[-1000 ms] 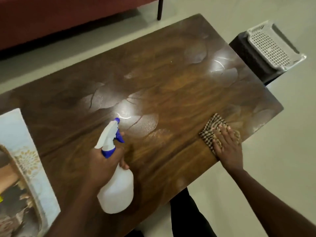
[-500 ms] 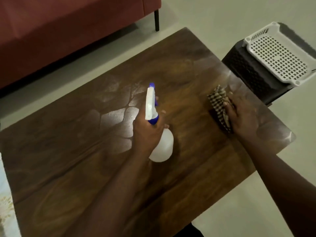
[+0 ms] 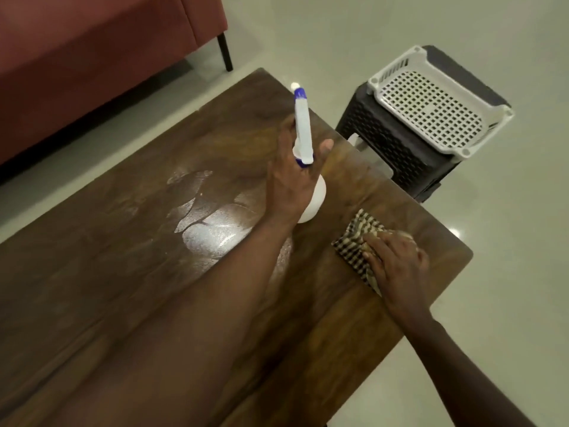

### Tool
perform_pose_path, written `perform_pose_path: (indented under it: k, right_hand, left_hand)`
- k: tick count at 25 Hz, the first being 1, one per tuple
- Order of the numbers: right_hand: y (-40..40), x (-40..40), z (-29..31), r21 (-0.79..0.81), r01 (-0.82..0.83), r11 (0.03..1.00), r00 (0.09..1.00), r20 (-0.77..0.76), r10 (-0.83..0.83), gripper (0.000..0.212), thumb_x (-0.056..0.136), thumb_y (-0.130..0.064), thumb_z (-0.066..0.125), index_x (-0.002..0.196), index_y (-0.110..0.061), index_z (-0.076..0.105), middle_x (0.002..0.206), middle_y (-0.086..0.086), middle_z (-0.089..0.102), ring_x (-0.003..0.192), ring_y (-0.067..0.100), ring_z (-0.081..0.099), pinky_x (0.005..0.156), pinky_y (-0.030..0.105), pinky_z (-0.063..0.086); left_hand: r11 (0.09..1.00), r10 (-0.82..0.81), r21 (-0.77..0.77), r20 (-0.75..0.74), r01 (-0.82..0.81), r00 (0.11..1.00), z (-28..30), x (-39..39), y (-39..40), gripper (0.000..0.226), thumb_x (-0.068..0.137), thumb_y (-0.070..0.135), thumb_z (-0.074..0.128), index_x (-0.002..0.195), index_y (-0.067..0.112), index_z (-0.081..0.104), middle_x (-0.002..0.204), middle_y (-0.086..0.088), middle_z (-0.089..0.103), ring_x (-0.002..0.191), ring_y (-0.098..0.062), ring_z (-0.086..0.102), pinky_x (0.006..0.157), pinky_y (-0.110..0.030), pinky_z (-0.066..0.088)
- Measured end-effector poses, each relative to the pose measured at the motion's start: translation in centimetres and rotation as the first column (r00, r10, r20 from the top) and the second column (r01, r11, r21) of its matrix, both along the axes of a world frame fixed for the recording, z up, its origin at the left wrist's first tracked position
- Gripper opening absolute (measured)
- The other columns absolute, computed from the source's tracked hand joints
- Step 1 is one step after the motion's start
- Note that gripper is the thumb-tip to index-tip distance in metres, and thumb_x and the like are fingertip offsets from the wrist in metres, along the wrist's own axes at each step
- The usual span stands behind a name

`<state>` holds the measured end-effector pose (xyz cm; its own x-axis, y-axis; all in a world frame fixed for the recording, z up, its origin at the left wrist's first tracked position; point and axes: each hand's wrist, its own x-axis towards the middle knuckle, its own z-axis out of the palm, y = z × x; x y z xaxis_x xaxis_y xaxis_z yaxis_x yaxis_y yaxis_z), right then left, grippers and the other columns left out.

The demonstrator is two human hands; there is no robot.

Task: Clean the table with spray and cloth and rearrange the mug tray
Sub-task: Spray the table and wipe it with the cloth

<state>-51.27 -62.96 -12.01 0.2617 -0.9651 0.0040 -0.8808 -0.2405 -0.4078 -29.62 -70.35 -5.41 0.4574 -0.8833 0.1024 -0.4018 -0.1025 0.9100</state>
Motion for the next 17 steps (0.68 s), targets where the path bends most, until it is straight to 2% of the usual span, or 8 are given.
perform_pose_path:
  k: [4, 8, 11, 13, 15, 17]
  right_hand:
    - [1.7, 0.0, -1.9, -0.039, -0.109, 0.993, 0.982, -0.158, 0.102, 0.043, 0.097, -0.046, 0.027, 0.133, -0.030, 0.045, 0.138, 0.005, 0.052, 0.132, 0.024, 0.034, 0.109, 0.049, 0.022]
    - [1.8, 0.1, -2.1, -0.022, -0.098, 0.995, 0.961, -0.261, 0.089, 0.058, 0.097, -0.058, 0.011, 0.137, -0.031, 0.045, 0.143, 0.003, 0.048, 0.136, 0.024, 0.029, 0.111, 0.054, 0.015]
    - [1.8, 1.5, -0.3, -0.063, -0.087, 0.994, 0.978, -0.195, 0.074, 0.058, 0.096, -0.059, 0.012, 0.139, -0.032, 0.040, 0.147, 0.002, 0.042, 0.138, 0.022, 0.028, 0.112, 0.054, 0.011]
    - [1.7, 4.4, 1.8, -0.128, -0.139, 0.982, 0.985, -0.115, 0.125, 0.054, 0.096, -0.058, 0.017, 0.138, -0.031, 0.039, 0.147, 0.000, 0.042, 0.138, 0.020, 0.030, 0.112, 0.051, 0.011]
    - [2.0, 8.3, 4.1, -0.194, -0.185, 0.963, 0.982, -0.003, 0.188, 0.049, 0.095, -0.053, 0.030, 0.136, -0.029, 0.042, 0.143, 0.000, 0.046, 0.135, 0.019, 0.036, 0.109, 0.050, 0.019]
    - [2.5, 11.8, 6.0, -0.200, -0.215, 0.956, 0.966, 0.102, 0.238, 0.047, 0.093, -0.047, 0.037, 0.134, -0.026, 0.046, 0.140, 0.000, 0.049, 0.132, 0.018, 0.041, 0.105, 0.046, 0.024]
  left_hand:
    - [0.999, -0.036, -0.018, -0.014, 0.036, 0.999, -1.1, -1.8, -1.4, 0.075, 0.083, 0.039, 0.073, 0.141, 0.004, 0.038, 0.123, -0.024, 0.058, 0.109, -0.035, 0.060, 0.094, -0.039, 0.053]
    - [0.999, -0.029, -0.034, 0.002, 0.030, 1.000, -1.4, -2.7, -0.6, 0.083, 0.081, 0.042, 0.073, 0.145, 0.015, 0.028, 0.137, -0.019, 0.052, 0.117, -0.033, 0.060, 0.094, -0.045, 0.054]
    - [0.998, -0.054, 0.013, 0.014, 0.054, 0.998, -0.9, -2.0, 1.0, 0.090, 0.078, 0.043, 0.077, 0.147, 0.022, 0.024, 0.144, -0.014, 0.048, 0.119, -0.028, 0.060, 0.092, -0.046, 0.056]
    - [0.997, -0.059, 0.054, 0.012, 0.058, 0.998, -0.2, -0.6, 2.7, 0.094, 0.077, 0.039, 0.079, 0.150, 0.022, 0.022, 0.143, -0.010, 0.050, 0.120, -0.021, 0.058, 0.091, -0.039, 0.056]
    - [0.995, 0.005, 0.098, 0.015, -0.006, 1.000, 0.7, 1.6, 6.0, 0.089, 0.080, 0.034, 0.078, 0.151, 0.025, 0.025, 0.144, -0.007, 0.046, 0.126, -0.017, 0.051, 0.096, -0.033, 0.050]
    - [0.983, 0.099, 0.146, 0.098, -0.113, 0.990, 1.4, 4.2, 10.8, 0.078, 0.083, 0.029, 0.074, 0.149, 0.024, 0.032, 0.148, -0.006, 0.042, 0.132, -0.019, 0.044, 0.106, -0.028, 0.042]
